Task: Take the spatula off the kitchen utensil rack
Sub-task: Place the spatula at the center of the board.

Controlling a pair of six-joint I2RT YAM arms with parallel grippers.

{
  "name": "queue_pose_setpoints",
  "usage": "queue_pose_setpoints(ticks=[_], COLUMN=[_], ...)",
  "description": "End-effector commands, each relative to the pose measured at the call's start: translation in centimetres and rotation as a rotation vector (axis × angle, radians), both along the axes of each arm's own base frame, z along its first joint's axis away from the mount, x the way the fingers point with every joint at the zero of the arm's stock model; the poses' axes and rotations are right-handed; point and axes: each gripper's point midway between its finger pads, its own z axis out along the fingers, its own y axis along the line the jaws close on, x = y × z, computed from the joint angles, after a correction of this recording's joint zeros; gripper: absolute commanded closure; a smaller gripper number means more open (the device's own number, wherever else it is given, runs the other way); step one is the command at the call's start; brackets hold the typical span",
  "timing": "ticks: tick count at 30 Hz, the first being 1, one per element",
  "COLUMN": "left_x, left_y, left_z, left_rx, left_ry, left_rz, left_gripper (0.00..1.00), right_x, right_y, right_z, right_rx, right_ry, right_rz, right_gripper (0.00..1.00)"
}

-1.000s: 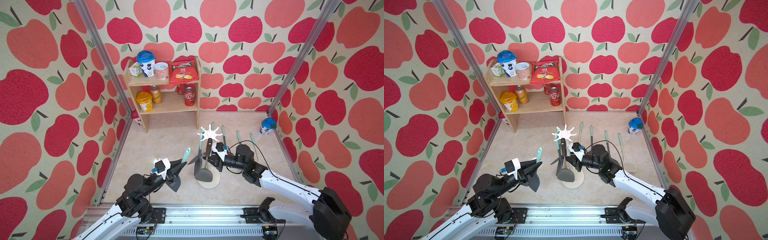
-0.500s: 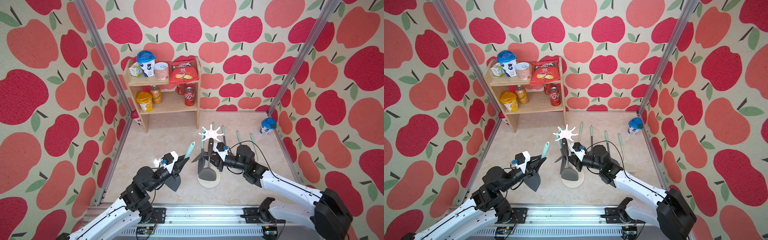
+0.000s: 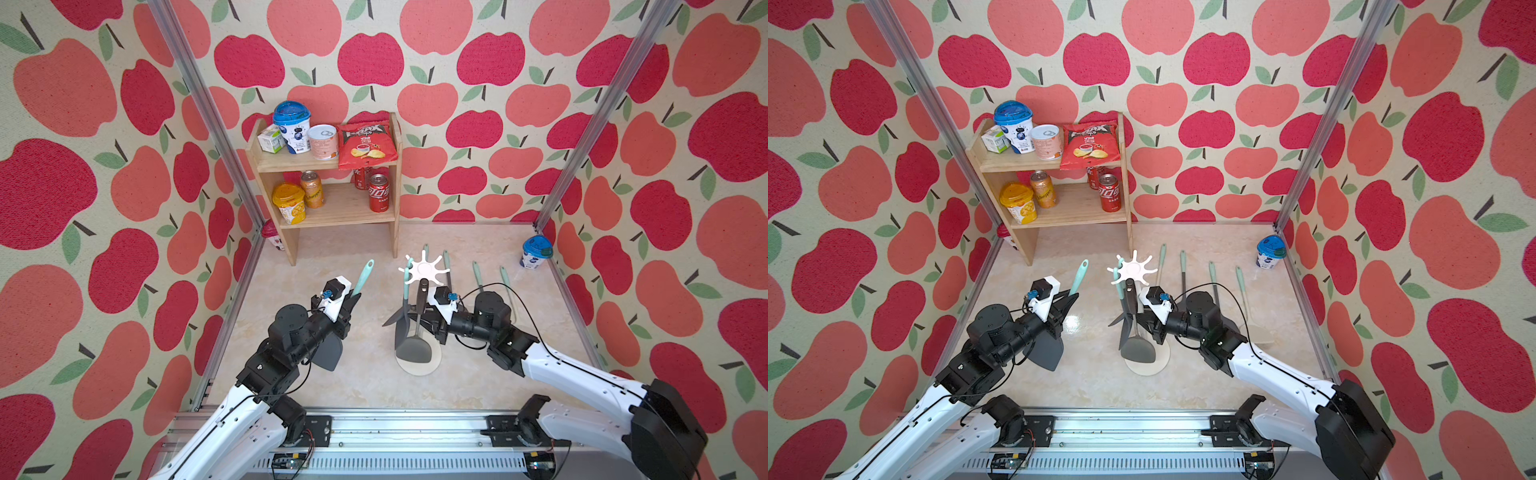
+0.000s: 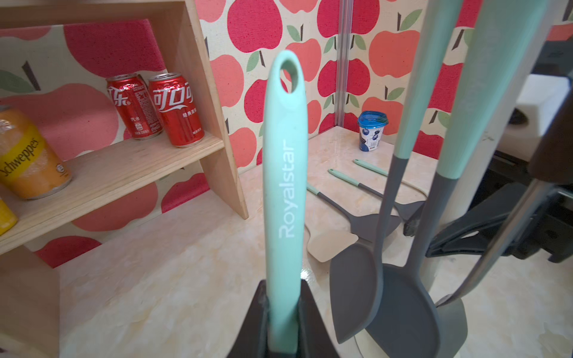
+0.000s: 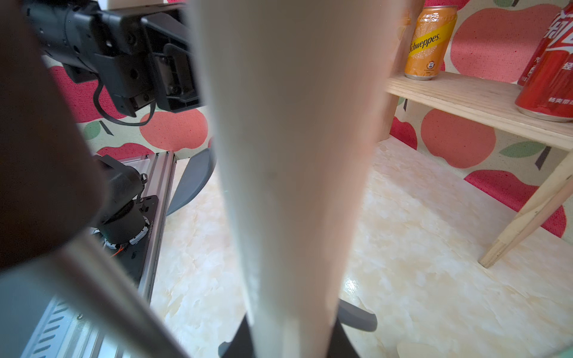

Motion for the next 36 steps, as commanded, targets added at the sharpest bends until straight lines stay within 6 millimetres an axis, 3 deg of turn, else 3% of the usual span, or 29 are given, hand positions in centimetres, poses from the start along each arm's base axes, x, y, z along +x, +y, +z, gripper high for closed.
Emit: queue_pose_setpoints(ticks=[1,10,25,36], left_x=[0.2,3.7,9.5,13.2], left_y=[0.8,2.2,7.6,11.5], left_z=[0.5,-1.4,-4.8,-10.3], left_rx=[0.007,-0.037,-0.109,-0.049], left_ry=[0.049,0.228,0.484,0.633], left_rz=[0.000,0.041,0.187,0.333], left_gripper=[1.00,1.00,1.00,1.00], right_x=[1.2,1.0,0.5,0.1], right_y=[-1.5,-1.6,-2.0,-2.1], right_z=[-3.3,-2.7,-2.2,-1.9], right_rx=[-0.103,-0.096,-0.080,-0.070], right_ry=[0.057,0.038,0.017,0.006], right_rz=[-0.093,-0.086,-0.075,-0.067], right_gripper=[1.00,1.00,1.00,1.00])
